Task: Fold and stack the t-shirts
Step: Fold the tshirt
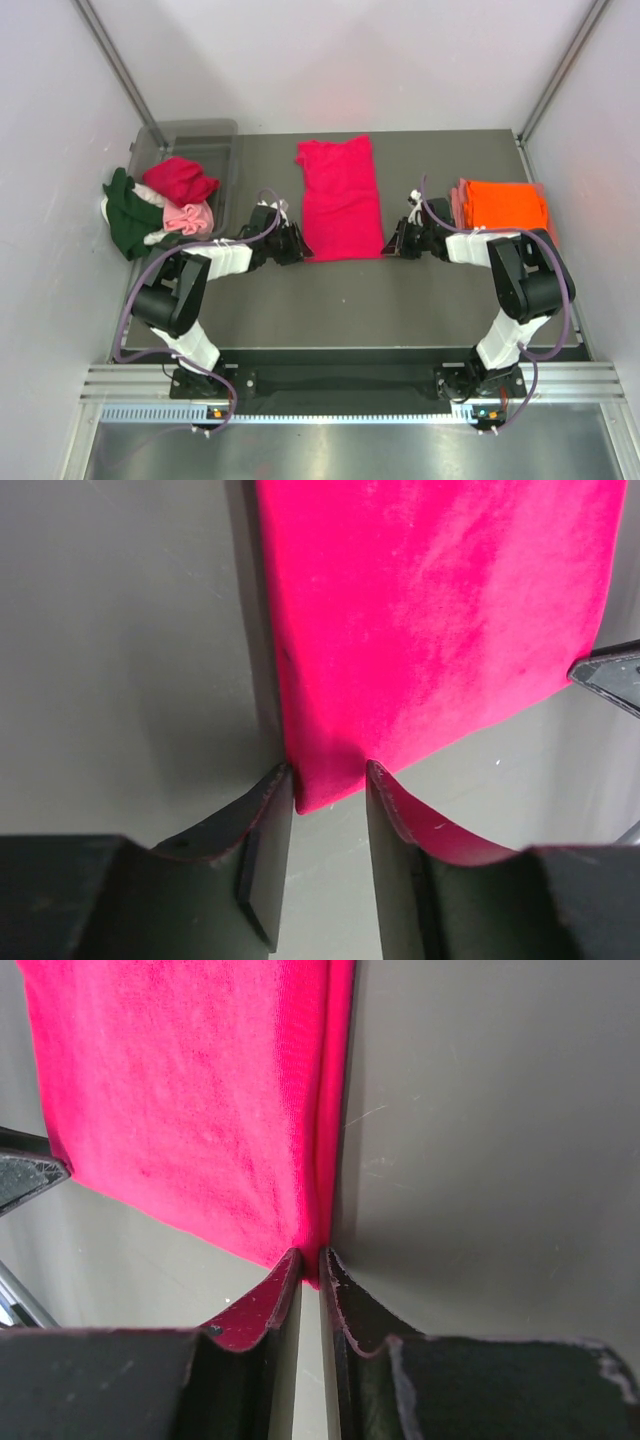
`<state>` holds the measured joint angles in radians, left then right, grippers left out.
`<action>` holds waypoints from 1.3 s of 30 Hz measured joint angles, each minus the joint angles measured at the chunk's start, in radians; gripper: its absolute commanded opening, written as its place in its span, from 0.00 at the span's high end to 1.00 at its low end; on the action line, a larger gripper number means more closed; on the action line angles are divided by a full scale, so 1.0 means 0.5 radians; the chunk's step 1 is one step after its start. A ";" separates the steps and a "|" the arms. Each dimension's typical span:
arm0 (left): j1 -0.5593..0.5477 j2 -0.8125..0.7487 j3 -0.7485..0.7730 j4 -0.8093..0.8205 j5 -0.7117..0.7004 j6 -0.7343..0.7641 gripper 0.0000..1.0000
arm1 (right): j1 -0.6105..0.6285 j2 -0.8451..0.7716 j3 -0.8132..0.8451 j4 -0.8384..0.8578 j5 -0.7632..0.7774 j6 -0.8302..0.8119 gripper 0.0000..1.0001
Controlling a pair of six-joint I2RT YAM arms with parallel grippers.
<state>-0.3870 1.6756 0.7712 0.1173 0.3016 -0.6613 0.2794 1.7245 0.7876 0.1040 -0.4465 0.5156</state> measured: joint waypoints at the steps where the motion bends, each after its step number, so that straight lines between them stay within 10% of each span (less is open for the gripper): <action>1: 0.000 0.002 0.007 -0.011 -0.009 0.005 0.61 | 0.000 0.000 0.000 0.001 -0.001 -0.001 0.88; 12: -0.033 0.000 0.015 -0.047 -0.084 0.038 0.70 | 0.013 0.000 0.000 0.001 0.000 -0.019 0.89; 16: -0.058 0.020 0.044 -0.099 -0.121 0.064 1.00 | 0.017 0.000 0.000 0.001 0.000 -0.022 0.90; 39: -0.075 -0.460 0.368 -0.787 -0.032 0.069 1.00 | 0.037 -0.652 0.146 -0.549 0.031 -0.098 1.00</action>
<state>-0.4244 1.4456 0.9550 -0.2764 0.2855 -0.6266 0.2981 1.3983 0.8608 -0.1703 -0.4309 0.4664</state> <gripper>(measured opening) 0.015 0.009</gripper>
